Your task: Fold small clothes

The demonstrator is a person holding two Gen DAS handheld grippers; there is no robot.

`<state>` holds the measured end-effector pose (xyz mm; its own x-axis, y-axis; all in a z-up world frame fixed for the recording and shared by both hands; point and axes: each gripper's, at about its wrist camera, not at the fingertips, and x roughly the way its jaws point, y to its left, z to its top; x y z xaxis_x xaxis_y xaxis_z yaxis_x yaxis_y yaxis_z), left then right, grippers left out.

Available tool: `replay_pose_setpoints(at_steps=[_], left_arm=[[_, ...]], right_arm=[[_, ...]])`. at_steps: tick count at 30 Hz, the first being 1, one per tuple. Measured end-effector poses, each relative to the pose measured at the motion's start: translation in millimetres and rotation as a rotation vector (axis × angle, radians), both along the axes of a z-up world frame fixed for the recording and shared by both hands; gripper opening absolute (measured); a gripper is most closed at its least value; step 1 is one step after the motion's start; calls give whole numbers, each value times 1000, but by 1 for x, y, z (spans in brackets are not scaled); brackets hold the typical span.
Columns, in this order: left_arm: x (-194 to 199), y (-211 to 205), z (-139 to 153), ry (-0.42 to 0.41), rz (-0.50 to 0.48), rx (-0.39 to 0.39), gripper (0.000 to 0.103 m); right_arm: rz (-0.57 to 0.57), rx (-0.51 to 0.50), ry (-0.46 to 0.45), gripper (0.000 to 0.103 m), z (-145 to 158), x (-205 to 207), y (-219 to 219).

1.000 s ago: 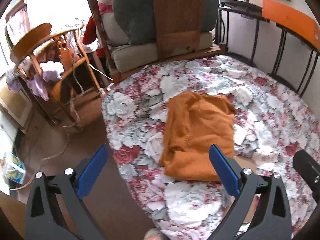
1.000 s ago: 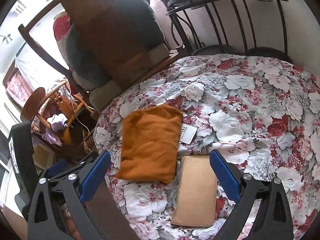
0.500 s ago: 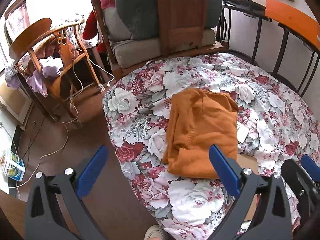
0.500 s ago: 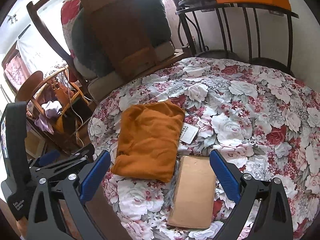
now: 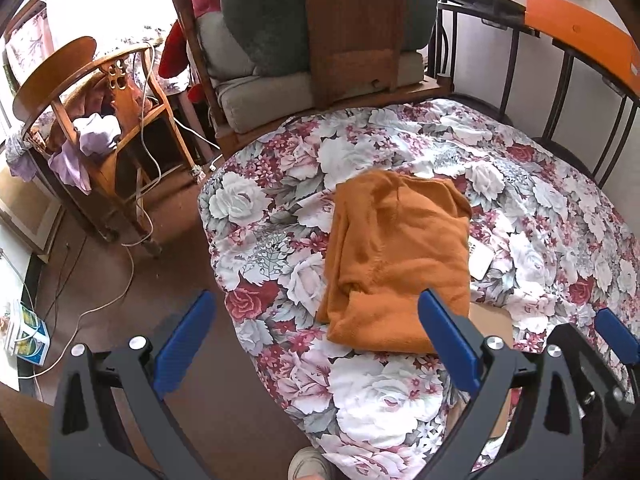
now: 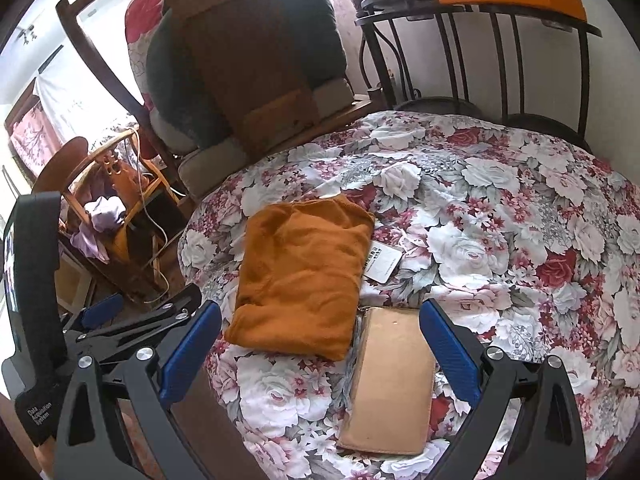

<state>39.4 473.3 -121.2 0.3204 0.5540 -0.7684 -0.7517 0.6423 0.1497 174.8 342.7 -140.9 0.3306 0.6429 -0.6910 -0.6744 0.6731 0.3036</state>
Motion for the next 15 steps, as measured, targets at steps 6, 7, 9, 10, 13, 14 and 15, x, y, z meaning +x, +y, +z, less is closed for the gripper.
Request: replay_pose_setpoints(at_steps=[6,7,9,10,13,14,15], left_arm=[[1,0,-1,0,-3,-6,99],[1,-1,-2,1,-4,-7,99],[0,-1,-2,2,-2,-5,99],[0,0,-1,1,-1,-6,99],[0,0,-1,0,0,-9,99],[0,0,-2,1,-1,-10,99],[1,-1,-2,2,-1,-11,99]], right_arm=[[0,-1,1,99,0,-1,1],[1,-1,1,100,0,-1,1],[3,-2,0,99,0,-2,1],[3,-2,0,99,0,-1,1],[1,-1,0,100,0,-1,1],[1,-1,1,99,-1,-1,2],[0,-1,0,100,0,-1,2]])
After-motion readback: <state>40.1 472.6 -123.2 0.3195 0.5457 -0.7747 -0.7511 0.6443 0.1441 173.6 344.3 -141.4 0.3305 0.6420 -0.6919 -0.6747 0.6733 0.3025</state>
